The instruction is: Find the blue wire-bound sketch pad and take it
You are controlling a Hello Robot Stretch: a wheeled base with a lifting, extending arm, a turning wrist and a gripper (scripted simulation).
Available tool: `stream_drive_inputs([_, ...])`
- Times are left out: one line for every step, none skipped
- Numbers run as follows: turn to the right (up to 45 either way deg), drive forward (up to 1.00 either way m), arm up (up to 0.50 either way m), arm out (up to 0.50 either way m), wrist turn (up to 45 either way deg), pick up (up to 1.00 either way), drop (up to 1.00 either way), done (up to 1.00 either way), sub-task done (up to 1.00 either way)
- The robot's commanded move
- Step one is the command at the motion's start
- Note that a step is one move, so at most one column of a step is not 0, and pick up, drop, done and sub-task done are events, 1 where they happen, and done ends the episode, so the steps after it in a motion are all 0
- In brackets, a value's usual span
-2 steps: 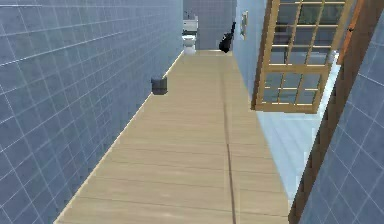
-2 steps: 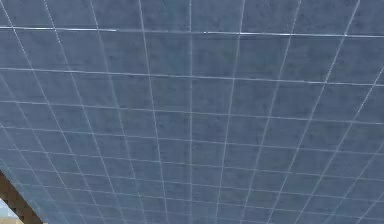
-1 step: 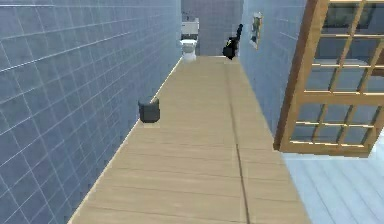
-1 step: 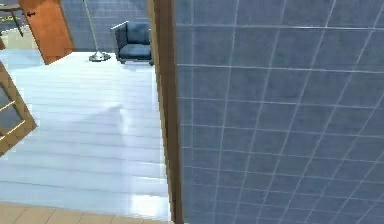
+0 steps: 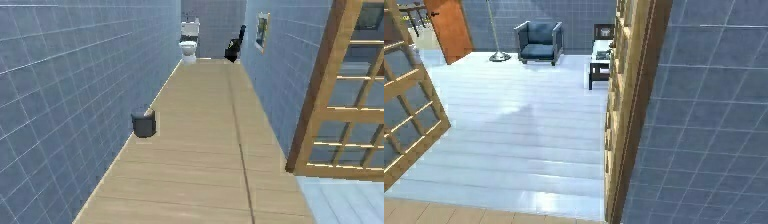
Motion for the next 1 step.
stream_drive_inputs([45.0,0.00,0.00,0.00,0.0,0.00,0.00,0.00,0.00])
